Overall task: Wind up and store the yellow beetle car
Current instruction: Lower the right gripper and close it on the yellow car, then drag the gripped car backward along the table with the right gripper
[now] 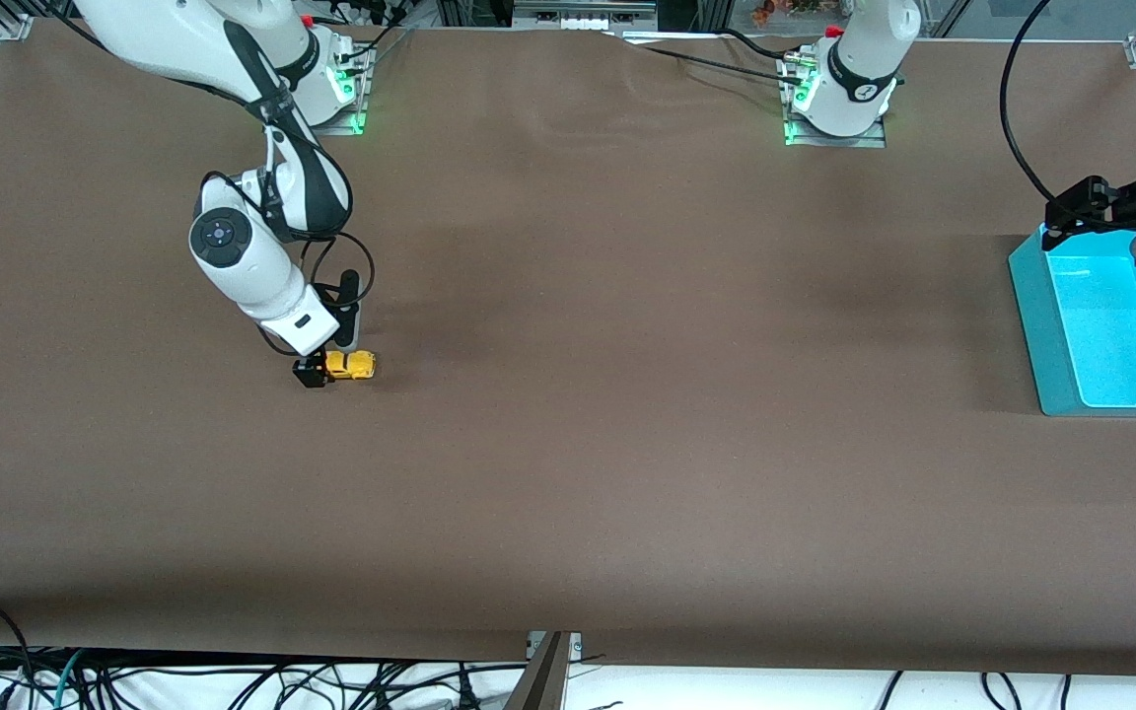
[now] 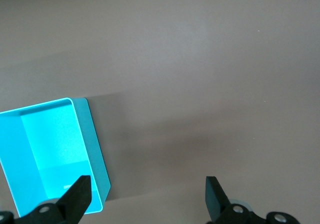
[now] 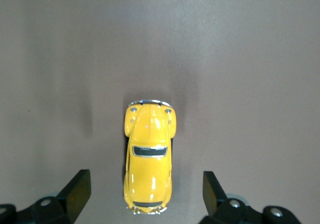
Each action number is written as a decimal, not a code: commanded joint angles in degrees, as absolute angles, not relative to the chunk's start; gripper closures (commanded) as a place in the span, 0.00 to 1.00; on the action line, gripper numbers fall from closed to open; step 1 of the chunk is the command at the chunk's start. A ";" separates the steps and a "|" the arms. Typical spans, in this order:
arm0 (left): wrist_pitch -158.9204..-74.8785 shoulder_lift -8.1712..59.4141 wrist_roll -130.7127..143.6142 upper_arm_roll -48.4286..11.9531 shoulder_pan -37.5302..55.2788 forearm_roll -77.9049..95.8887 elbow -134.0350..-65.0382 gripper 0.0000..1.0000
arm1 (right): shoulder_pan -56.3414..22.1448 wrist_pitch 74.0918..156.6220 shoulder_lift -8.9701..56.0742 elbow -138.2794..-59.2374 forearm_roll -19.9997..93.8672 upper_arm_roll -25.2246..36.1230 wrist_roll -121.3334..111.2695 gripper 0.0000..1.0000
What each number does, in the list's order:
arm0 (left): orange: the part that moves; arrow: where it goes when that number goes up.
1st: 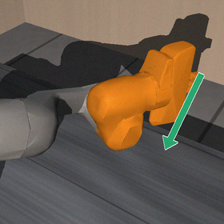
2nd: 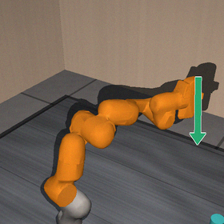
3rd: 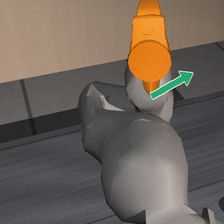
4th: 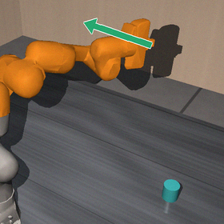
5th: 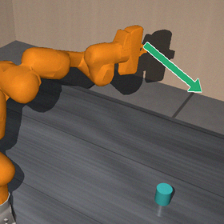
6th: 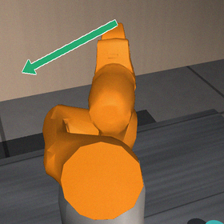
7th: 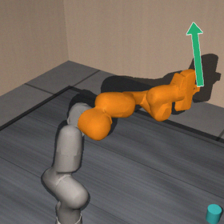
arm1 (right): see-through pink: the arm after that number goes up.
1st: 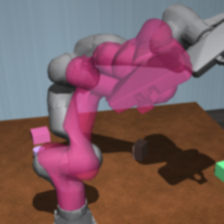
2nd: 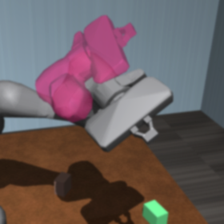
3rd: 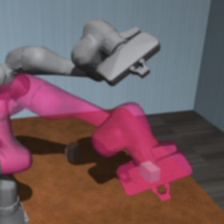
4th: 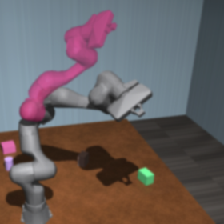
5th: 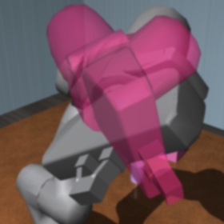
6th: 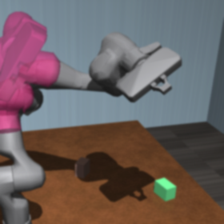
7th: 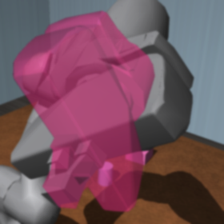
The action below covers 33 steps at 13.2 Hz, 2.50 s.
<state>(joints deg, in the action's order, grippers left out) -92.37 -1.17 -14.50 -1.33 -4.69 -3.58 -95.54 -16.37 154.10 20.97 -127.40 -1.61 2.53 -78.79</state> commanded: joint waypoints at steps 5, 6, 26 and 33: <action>-92.29 -0.44 -14.68 -1.23 -5.54 -2.55 -94.75 0.00 | -15.29 158.29 22.41 -128.76 -1.32 2.11 -82.09 0.06; -92.29 -0.27 -14.85 -1.14 -5.54 -2.55 -94.75 0.00 | -15.29 158.29 22.50 -128.76 -1.32 2.02 -82.52 0.16; -89.03 3.95 -14.24 -0.97 -5.89 -2.02 -91.49 0.00 | 5.78 157.76 24.69 -128.15 -1.41 1.93 -106.15 0.79; -89.21 4.75 -14.33 -0.97 -6.42 -2.02 -91.41 0.00 | 7.74 157.76 24.79 -127.88 -1.14 1.67 -107.58 0.75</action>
